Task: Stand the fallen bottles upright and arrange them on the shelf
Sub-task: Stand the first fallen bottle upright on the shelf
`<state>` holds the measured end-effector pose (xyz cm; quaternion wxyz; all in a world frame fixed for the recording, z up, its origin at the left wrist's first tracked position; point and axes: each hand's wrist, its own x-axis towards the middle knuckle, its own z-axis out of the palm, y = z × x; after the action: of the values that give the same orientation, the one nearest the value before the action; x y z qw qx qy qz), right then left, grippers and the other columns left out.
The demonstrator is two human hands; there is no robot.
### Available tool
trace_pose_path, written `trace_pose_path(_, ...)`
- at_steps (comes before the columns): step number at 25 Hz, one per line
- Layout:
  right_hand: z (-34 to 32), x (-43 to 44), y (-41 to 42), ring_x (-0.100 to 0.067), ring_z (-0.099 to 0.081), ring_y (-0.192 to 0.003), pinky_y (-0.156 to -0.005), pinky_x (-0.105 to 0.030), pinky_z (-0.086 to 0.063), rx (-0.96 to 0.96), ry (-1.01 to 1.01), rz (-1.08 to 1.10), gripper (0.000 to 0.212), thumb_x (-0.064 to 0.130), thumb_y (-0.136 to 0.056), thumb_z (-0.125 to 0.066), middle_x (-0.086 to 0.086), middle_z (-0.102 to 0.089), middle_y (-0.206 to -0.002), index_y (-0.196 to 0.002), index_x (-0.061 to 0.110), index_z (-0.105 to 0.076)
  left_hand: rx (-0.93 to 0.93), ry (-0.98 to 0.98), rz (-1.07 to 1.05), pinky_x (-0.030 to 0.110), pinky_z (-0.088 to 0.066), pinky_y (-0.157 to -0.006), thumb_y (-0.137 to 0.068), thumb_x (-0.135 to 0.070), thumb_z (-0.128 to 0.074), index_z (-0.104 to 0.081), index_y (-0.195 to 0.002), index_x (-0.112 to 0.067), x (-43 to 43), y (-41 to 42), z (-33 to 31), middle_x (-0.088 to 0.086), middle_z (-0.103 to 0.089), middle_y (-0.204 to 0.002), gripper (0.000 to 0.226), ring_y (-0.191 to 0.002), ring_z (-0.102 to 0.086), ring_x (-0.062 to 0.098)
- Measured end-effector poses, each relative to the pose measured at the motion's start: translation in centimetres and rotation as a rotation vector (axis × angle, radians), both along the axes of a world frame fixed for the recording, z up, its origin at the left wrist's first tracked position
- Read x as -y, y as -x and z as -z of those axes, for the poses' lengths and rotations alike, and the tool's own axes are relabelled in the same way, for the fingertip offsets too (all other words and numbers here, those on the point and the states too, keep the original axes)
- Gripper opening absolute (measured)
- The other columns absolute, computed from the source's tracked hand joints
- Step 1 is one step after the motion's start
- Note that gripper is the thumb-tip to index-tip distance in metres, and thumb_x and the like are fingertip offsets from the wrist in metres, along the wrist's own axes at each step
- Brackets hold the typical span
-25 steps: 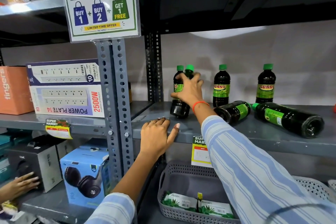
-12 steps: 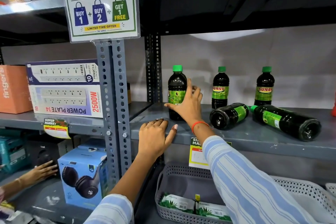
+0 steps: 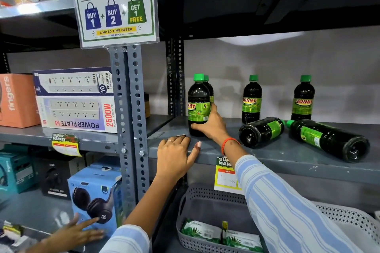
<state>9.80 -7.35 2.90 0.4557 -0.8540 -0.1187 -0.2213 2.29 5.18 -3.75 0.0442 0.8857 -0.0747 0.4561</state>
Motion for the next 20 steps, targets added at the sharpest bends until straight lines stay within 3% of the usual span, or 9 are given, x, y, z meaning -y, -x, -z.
trace_pose_path(3,0.1,-0.3,0.1,-0.033,-0.057,-0.116,-0.097,-0.039,-0.049,-0.022,-0.001,-0.058,0.085,0.030,-0.065,-0.081,-0.015,-0.060,-0.124,-0.134,0.012,-0.036,0.044,0.003,0.009,0.037,-0.044,-0.066,-0.092,-0.047,-0.030,-0.066,-0.088,-0.010,-0.6,0.1,0.6,0.006,-0.072,-0.086,0.052,-0.078,-0.063,0.029)
trace_pose_path(7,-0.1,-0.3,0.3,-0.033,-0.049,-0.121,-0.104,-0.042,-0.044,-0.009,0.032,-0.019,0.096,0.041,-0.059,-0.085,-0.017,-0.048,-0.129,-0.135,0.011,-0.036,0.053,0.038,0.013,0.038,-0.043,-0.068,-0.092,-0.044,-0.032,-0.064,-0.087,-0.009,-0.5,0.4,1.0,0.007,-0.070,-0.086,0.047,-0.078,-0.061,0.029)
trace_pose_path(11,-0.3,-0.6,1.1,-0.031,-0.058,-0.114,-0.097,-0.041,-0.049,-0.059,0.006,-0.084,0.084,0.030,-0.063,-0.080,-0.013,-0.062,-0.123,-0.133,0.014,-0.037,0.014,0.053,0.005,0.038,-0.044,-0.071,-0.092,-0.044,-0.031,-0.064,-0.089,-0.009,-0.3,0.6,0.9,0.009,-0.071,-0.089,0.048,-0.080,-0.062,0.029)
trace_pose_path(14,0.0,-0.7,1.1,-0.029,-0.059,-0.112,-0.099,-0.043,-0.049,-0.076,-0.033,-0.123,0.088,0.041,-0.054,-0.075,-0.011,-0.062,-0.121,-0.132,0.017,-0.040,-0.002,0.082,0.019,0.038,-0.046,-0.073,-0.093,-0.047,-0.027,-0.066,-0.096,-0.006,-0.3,0.6,0.8,0.012,-0.072,-0.095,0.056,-0.084,-0.064,0.031)
trace_pose_path(17,0.1,-0.4,1.1,-0.027,-0.060,-0.112,-0.101,-0.043,-0.048,-0.089,-0.082,-0.161,0.070,0.030,-0.063,-0.079,-0.010,-0.066,-0.120,-0.126,0.015,-0.051,-0.042,0.096,0.033,0.039,-0.049,-0.086,-0.094,-0.052,-0.015,-0.057,-0.121,-0.002,-0.2,0.7,0.8,0.017,-0.063,-0.123,0.071,-0.109,-0.061,0.031)
trace_pose_path(20,0.1,-0.2,1.9,-0.021,-0.060,-0.107,-0.099,-0.038,-0.048,-0.114,-0.098,-0.210,0.061,0.025,-0.066,-0.081,-0.006,-0.067,-0.117,-0.121,0.014,-0.055,0.001,0.107,0.049,0.040,-0.032,-0.108,-0.093,-0.055,-0.009,-0.025,-0.143,-0.001,-0.3,0.3,1.0,0.018,-0.032,-0.149,0.075,-0.137,-0.033,0.026)
